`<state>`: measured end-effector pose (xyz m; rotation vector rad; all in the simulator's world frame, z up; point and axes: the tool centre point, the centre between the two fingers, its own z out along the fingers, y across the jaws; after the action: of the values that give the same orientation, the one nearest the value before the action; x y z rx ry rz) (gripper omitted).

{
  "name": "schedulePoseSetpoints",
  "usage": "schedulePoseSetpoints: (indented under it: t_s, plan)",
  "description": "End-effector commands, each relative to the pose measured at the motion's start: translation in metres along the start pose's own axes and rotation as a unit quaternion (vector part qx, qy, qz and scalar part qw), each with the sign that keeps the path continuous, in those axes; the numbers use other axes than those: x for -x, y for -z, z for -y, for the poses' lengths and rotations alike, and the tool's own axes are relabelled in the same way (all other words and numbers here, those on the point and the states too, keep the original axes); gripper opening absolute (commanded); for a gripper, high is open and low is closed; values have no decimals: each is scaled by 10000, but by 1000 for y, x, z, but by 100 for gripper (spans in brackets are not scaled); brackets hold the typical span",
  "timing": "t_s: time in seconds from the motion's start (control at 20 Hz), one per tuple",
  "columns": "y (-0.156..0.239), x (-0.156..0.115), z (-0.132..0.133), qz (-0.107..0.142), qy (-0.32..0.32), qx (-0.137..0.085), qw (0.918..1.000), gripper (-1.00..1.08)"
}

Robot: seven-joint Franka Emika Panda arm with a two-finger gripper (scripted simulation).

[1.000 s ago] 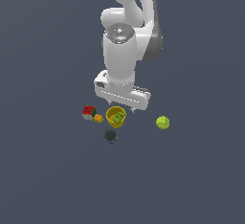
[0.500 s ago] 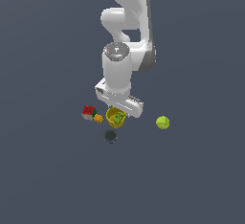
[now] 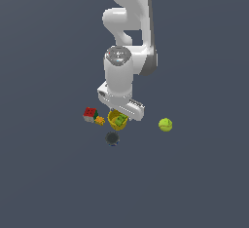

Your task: Pick up a designated object from a clutter of objects.

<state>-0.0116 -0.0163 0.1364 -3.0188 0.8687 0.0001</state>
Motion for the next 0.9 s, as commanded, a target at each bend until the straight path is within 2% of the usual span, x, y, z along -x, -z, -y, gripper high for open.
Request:
schedulePoseSetpoints:
  t_s: [0.0,0.35,0.65,0.7,0.85]
  plan:
    - [-6,0,0,3,-2,2,10000,100]
    - [-37,1,-1,0,-17,2,10000,100]
    - [-47,0,0,-1,-21,2,10000,100]
    - [-47,0,0,-1,-21,2,10000,-100]
    - [-47,0,0,-1,-21,2,10000,-100]
